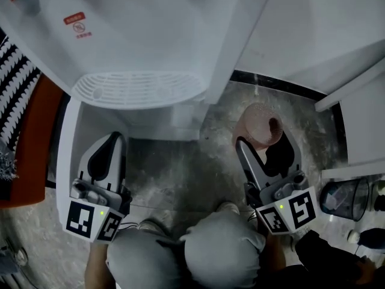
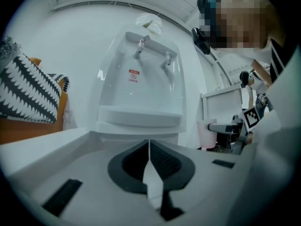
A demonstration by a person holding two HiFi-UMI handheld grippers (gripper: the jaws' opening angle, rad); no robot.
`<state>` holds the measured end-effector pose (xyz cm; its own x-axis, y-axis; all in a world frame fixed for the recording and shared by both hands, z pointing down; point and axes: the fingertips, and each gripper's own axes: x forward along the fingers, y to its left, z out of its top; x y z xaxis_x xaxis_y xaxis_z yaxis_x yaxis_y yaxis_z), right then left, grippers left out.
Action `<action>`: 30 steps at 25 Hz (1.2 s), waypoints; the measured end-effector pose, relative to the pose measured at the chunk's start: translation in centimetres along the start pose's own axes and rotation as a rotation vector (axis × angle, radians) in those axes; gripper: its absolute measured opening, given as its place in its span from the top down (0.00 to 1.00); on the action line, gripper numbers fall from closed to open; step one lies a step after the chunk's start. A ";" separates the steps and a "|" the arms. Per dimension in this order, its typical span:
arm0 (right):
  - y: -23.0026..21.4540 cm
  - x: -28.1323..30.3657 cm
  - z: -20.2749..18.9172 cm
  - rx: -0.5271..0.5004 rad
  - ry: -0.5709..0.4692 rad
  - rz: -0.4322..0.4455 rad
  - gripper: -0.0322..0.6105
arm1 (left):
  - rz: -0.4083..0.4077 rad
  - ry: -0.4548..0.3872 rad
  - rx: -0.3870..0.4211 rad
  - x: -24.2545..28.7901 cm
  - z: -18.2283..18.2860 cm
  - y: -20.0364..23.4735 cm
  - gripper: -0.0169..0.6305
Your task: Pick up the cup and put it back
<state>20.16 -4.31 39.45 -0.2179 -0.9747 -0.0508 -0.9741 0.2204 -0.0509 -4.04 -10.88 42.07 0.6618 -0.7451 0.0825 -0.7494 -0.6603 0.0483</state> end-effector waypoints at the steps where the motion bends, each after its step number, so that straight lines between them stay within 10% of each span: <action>1: 0.0 0.1 -0.1 -0.005 0.007 -0.007 0.42 | 0.001 0.006 -0.005 0.1 -0.2 0.0 0.95; 30: 1.1 1.0 -2.0 -0.034 0.048 -0.008 0.42 | -0.024 0.076 -0.084 1.4 -3.4 0.2 0.95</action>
<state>18.75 -5.17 41.33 -0.2117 -0.9773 -0.0027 -0.9772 0.2117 -0.0172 -3.29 -11.73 45.57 0.6790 -0.7175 0.1556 -0.7341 -0.6657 0.1339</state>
